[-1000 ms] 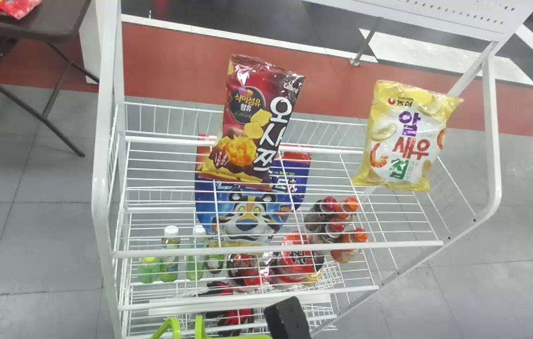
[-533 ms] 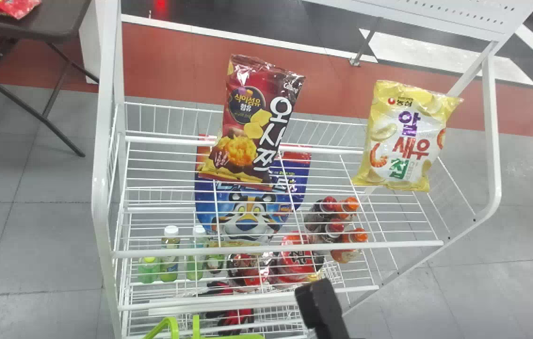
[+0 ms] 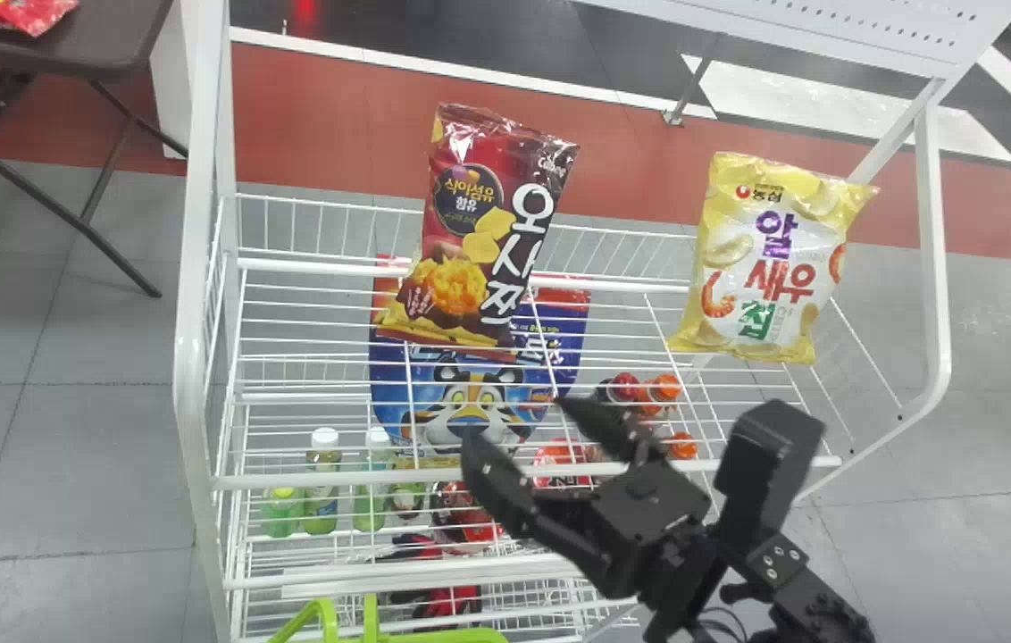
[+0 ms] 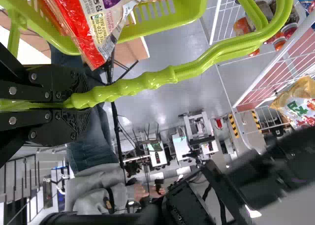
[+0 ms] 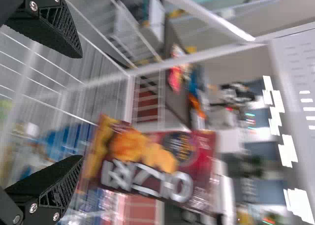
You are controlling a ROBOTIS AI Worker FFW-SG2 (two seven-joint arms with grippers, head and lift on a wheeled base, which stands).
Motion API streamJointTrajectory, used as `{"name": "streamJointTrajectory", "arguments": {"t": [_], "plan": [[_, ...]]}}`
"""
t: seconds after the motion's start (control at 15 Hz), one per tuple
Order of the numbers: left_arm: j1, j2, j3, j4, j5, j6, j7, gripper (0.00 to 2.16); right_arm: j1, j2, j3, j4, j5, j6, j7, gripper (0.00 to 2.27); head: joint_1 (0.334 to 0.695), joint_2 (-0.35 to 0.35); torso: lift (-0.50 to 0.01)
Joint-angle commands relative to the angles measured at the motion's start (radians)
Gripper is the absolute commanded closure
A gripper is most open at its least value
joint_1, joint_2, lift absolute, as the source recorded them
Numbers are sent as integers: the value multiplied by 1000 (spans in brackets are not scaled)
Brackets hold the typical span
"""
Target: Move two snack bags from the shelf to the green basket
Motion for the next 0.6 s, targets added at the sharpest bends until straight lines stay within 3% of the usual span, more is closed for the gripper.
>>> {"name": "streamJointTrajectory", "arguments": {"t": [0.0,0.27,0.53], "plan": [[0,-3,2,13,1,-12,-2,2054,21,12,35,69,44,-232,-50,90,695,-350,-16],[2,-6,2,35,1,-43,-3,2054,35,38,78,113,76,-294,-153,90,695,-350,-16],[9,-4,5,35,1,-58,-13,2054,38,53,89,110,80,-288,-180,90,695,-350,-16]]}}
